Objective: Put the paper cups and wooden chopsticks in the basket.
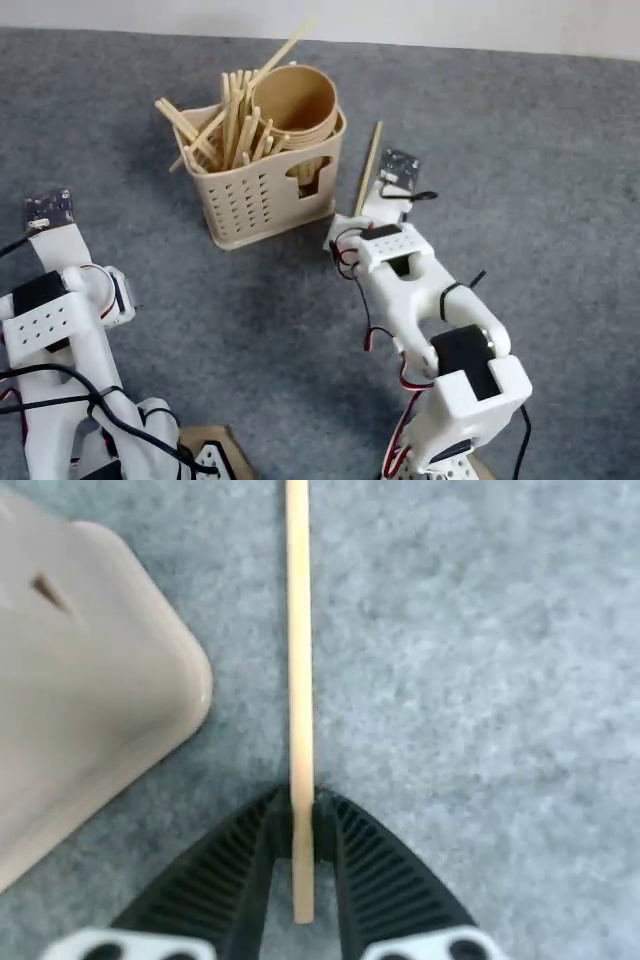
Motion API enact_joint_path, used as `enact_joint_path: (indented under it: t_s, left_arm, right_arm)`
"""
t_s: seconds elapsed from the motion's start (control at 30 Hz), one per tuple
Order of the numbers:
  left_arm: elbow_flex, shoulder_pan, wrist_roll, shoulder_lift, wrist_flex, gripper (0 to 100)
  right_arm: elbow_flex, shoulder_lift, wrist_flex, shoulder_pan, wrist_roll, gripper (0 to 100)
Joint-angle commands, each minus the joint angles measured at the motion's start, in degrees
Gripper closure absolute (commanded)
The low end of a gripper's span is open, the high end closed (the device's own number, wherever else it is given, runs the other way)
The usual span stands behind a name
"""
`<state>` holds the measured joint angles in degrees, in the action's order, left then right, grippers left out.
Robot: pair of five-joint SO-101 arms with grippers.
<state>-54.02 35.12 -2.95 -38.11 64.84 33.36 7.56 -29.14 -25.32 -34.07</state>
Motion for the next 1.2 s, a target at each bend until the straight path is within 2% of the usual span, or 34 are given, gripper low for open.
enact_joint_path:
  t_s: [0.0, 0.13, 0.3, 0.43, 0.57, 0.67, 0.8, 1.03, 1.17]
  left_arm:
    - [0.31, 0.22, -0.53, -1.8, -0.62, 75]
    - [0.31, 0.22, -0.53, -1.8, -0.62, 75]
    - [0.31, 0.22, -0.53, -1.8, -0.62, 75]
    - [0.31, 0.4, -0.53, -1.8, -0.62, 75]
    - [0.31, 0.22, -0.44, -1.8, -0.62, 75]
    - [0.31, 0.22, -0.44, -1.8, -0.62, 75]
    - [0.22, 0.22, -0.44, -1.8, -0.62, 75]
    - [0.22, 0.48, -0.44, -1.8, -0.62, 75]
    - [0.22, 0.48, -0.44, -1.8, -0.62, 75]
  right_arm:
    - [-1.1, -10.77, -1.89, 1.45, 3.34, 99.4]
    - [0.31, -27.3, -1.89, 3.21, 7.47, 99.4]
    - [3.82, -46.02, 0.04, 1.8, 12.13, 99.4]
    - [9.01, -56.22, 8.66, 1.45, 16.97, 99.4]
    - [15.34, -61.85, 22.29, 1.27, 21.27, 99.4]
    - [18.07, -61.23, 34.07, -0.4, 24.7, 99.4]
    - [17.01, -55.52, 45.14, -7.16, 28.84, 99.4]
    - [5.49, -38.37, 57.45, -18.42, 34.55, 99.4]
    - [1.19, -28.09, 69.93, -21.76, 37.27, 99.4]
